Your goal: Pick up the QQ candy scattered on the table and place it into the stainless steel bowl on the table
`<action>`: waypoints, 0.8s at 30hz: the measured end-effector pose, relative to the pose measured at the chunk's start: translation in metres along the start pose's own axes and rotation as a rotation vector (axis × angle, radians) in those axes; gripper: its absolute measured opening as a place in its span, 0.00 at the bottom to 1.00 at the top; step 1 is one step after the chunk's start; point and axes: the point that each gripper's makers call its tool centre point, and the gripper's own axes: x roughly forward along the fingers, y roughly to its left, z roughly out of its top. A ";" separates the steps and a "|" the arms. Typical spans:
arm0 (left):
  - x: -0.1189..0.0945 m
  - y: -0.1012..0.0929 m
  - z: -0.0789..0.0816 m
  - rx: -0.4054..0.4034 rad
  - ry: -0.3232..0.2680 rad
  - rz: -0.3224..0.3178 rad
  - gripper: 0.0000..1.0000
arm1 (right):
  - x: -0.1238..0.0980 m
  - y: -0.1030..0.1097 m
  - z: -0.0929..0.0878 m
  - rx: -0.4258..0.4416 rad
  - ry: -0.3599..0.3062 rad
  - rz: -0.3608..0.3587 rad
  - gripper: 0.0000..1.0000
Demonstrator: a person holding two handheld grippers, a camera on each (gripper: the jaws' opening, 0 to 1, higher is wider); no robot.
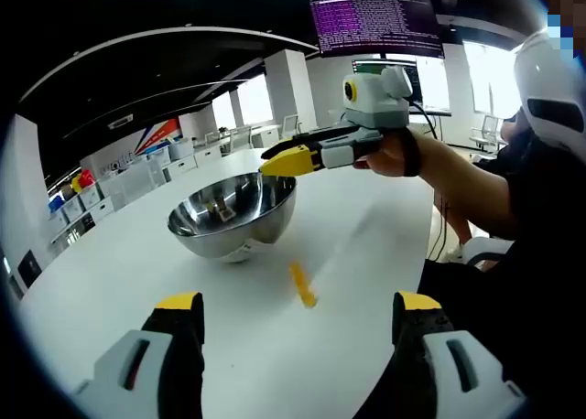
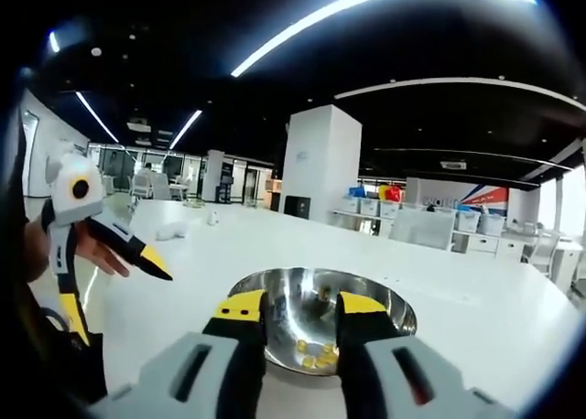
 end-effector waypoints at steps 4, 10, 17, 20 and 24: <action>-0.001 0.000 0.001 0.002 -0.003 0.004 0.84 | -0.010 0.005 0.012 -0.016 -0.025 0.003 0.28; -0.001 0.002 -0.004 -0.002 0.009 0.012 0.84 | -0.017 0.014 0.023 -0.051 -0.045 0.035 0.28; 0.000 0.004 -0.006 -0.006 0.009 0.015 0.84 | -0.023 0.046 0.015 -0.076 -0.016 0.134 0.27; 0.001 0.004 -0.006 -0.007 0.007 0.013 0.84 | -0.024 0.057 0.002 -0.084 0.024 0.164 0.27; 0.001 0.005 -0.006 -0.006 0.006 0.010 0.84 | -0.027 0.073 -0.020 -0.110 0.084 0.209 0.27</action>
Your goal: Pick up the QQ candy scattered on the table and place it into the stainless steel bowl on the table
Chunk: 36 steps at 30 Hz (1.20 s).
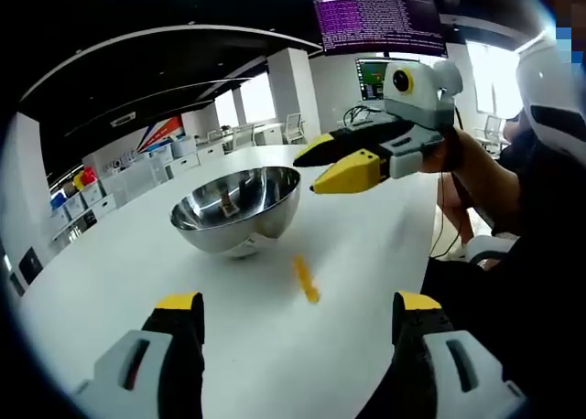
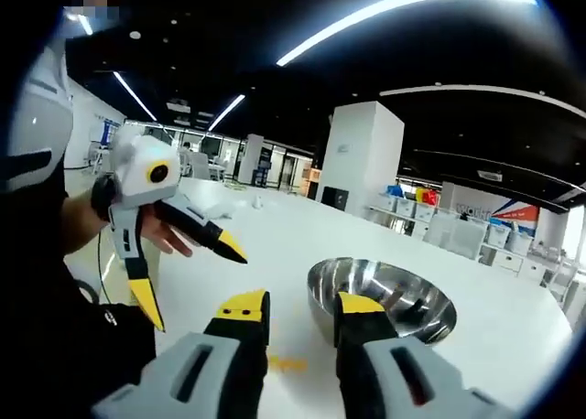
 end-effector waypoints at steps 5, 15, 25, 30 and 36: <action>0.000 0.000 -0.002 0.000 0.000 -0.004 0.84 | 0.005 0.004 -0.024 0.022 0.050 0.027 0.18; -0.002 0.001 -0.003 -0.002 -0.001 -0.001 0.84 | 0.017 -0.012 -0.070 0.113 0.140 -0.035 0.18; 0.000 0.002 -0.001 0.003 0.000 0.000 0.84 | 0.018 -0.013 -0.076 0.118 0.159 -0.041 0.18; 0.002 0.000 0.000 0.006 0.000 -0.005 0.84 | 0.016 -0.017 -0.078 0.114 0.164 -0.057 0.18; 0.004 -0.002 0.000 0.007 0.004 -0.009 0.84 | 0.017 -0.020 -0.080 0.115 0.164 -0.061 0.19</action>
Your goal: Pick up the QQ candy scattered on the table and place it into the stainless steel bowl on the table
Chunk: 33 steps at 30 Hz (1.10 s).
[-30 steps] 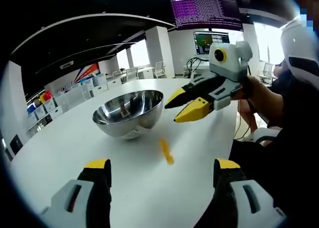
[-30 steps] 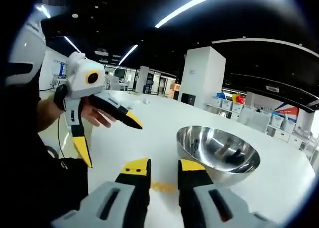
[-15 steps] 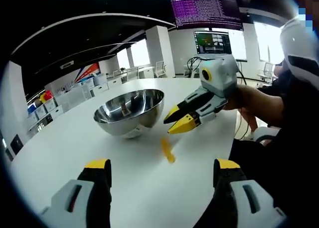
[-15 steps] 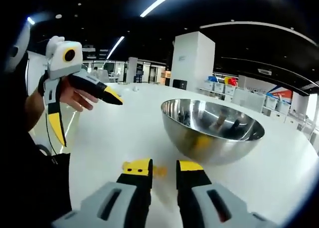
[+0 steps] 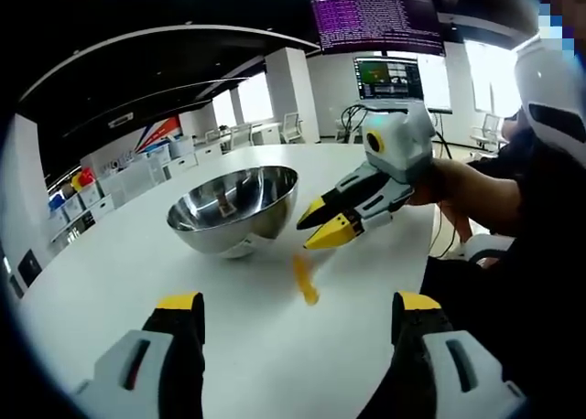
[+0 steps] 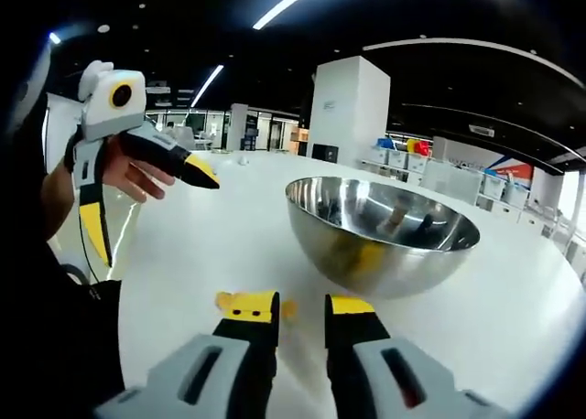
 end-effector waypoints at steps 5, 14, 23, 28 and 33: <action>-0.001 -0.001 0.000 0.000 -0.001 0.001 0.84 | 0.001 0.000 0.000 -0.007 0.003 -0.004 0.19; -0.004 -0.001 0.000 -0.002 -0.002 0.005 0.84 | 0.005 0.000 0.000 -0.013 0.001 -0.016 0.19; -0.004 -0.002 -0.003 -0.005 -0.001 0.004 0.84 | 0.017 0.001 -0.006 -0.010 0.017 -0.015 0.17; -0.004 -0.002 -0.003 -0.002 0.001 -0.001 0.83 | 0.023 0.001 -0.012 0.006 0.048 -0.024 0.12; -0.003 -0.003 -0.005 -0.003 0.004 -0.003 0.83 | 0.029 0.011 -0.011 0.005 0.041 0.001 0.12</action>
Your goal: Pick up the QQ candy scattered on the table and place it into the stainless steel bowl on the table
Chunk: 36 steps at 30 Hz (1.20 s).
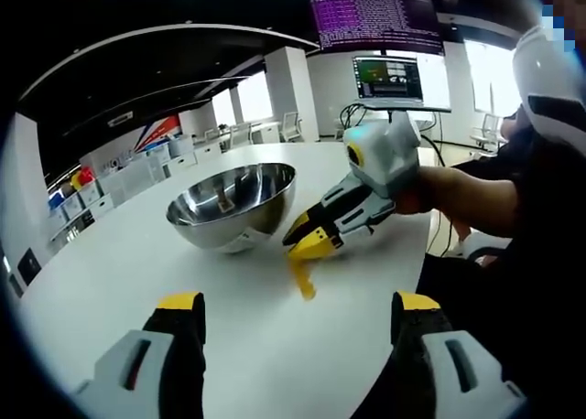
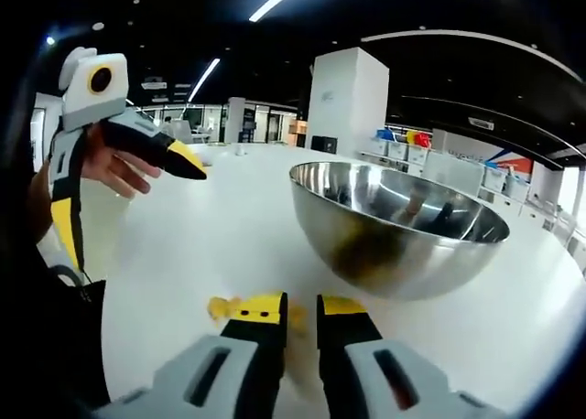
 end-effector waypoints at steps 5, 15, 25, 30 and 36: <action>-0.001 0.000 0.001 0.000 -0.004 -0.001 0.83 | 0.001 0.001 -0.001 0.023 0.000 0.011 0.11; -0.001 0.001 0.001 0.003 -0.004 0.001 0.83 | -0.001 0.001 -0.005 0.072 0.003 0.012 0.09; -0.001 0.001 0.002 0.000 -0.007 0.006 0.83 | 0.000 -0.002 -0.007 0.146 0.006 0.019 0.08; -0.001 0.001 0.001 -0.001 -0.005 0.007 0.82 | 0.000 -0.001 -0.008 0.183 0.009 0.016 0.07; -0.002 0.002 0.002 0.002 -0.008 0.014 0.82 | -0.002 0.002 -0.007 0.136 -0.003 0.015 0.04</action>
